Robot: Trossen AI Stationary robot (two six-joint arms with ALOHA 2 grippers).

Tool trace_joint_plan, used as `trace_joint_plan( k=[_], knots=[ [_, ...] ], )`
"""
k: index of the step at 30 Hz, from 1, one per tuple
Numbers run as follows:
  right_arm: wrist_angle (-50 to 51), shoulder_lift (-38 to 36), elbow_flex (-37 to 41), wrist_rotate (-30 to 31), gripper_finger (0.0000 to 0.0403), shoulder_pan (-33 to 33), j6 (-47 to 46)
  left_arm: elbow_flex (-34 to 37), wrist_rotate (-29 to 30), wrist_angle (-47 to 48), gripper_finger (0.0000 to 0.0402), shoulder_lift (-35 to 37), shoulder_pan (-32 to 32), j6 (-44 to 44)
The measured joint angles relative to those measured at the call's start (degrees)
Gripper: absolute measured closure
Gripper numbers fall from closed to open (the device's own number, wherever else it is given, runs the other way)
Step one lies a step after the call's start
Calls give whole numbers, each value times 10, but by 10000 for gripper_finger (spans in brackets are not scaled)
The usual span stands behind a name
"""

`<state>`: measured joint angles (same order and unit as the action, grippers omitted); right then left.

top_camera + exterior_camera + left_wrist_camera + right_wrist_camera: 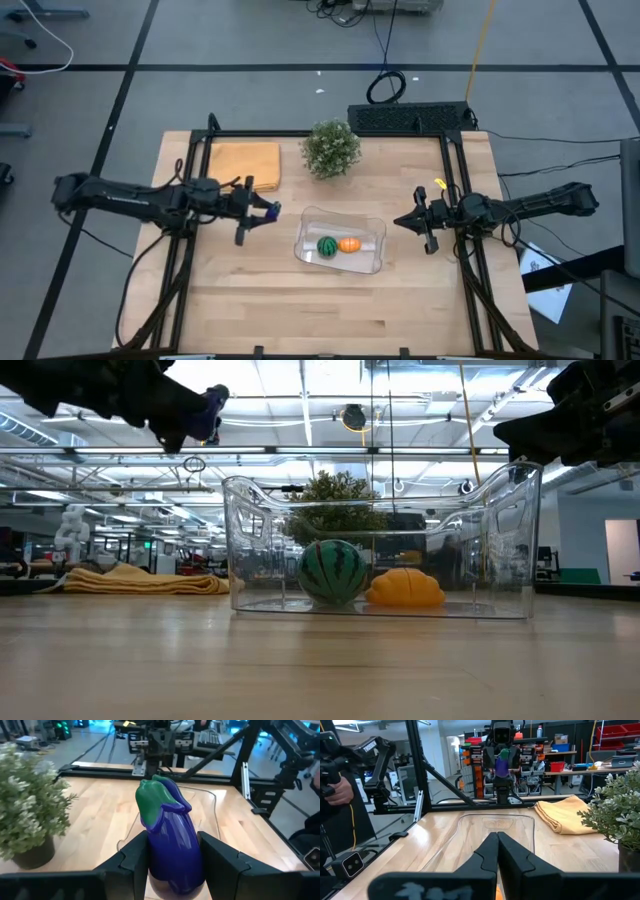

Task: Pick and placing Produce into tupperware
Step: Put the eggplant into the transparent bin

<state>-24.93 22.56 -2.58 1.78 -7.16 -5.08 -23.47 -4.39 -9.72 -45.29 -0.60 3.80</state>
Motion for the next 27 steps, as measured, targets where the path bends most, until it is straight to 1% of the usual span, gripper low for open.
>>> trace_joint_plan(
  k=[10, 17, 27],
  knots=[
    [0, 0, 0, 0, 403, 0, 2, -87, -24, 4, 250, -106, 0, -20],
    [0, 0, 0, 0, 403, 0, 2, -146, -69, 5, 250, -189, 10, -47],
    [1, 0, 0, 0, 403, 0, 2, -216, -121, 3, 250, -287, 28, -53]
  ],
)
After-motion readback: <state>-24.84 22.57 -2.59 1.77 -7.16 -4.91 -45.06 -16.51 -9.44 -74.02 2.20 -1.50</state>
